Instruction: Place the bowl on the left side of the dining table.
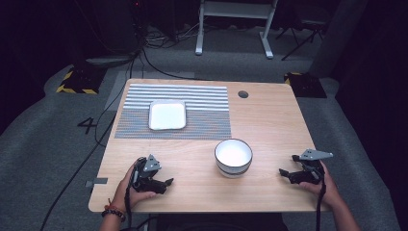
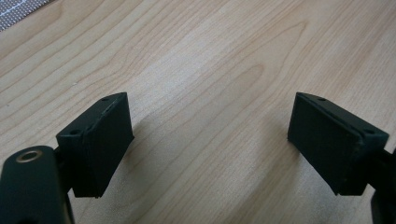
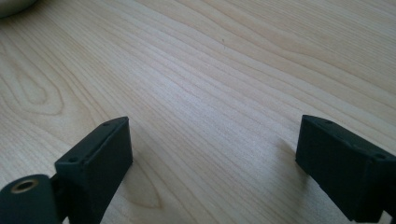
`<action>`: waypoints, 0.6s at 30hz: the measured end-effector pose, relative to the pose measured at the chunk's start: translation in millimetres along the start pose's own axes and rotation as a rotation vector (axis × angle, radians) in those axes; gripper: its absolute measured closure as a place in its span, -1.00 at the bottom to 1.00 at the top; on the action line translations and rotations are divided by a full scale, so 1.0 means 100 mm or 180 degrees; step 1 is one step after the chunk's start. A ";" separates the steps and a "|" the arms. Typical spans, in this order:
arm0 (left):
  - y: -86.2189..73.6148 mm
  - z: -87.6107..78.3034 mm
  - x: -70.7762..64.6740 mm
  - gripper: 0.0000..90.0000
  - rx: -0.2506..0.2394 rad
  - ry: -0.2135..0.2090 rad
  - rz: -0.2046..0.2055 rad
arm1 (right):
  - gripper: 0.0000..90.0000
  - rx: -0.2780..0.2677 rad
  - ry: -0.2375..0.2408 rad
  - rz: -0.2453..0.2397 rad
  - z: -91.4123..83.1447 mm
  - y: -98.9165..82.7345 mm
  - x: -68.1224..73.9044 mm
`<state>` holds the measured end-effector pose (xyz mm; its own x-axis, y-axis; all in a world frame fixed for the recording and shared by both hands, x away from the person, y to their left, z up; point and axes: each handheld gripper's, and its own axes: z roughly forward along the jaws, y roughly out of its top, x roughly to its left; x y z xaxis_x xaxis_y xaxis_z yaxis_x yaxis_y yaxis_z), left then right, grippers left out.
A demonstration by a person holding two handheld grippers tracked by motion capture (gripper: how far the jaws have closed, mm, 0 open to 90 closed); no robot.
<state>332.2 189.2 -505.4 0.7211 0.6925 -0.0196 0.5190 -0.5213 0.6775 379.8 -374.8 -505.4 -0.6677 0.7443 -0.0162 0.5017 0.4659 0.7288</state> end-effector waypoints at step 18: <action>0.02 0.00 0.01 -0.70 0.0045 -0.0031 0.0003 | -0.76 0.0003 -0.0006 0.0011 0.00 0.00 0.00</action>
<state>334.0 188.7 -504.6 0.7260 0.6872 -0.0261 0.5247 -0.5290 0.6669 379.3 -374.7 -505.2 -0.6650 0.7467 -0.0149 0.5046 0.4638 0.7282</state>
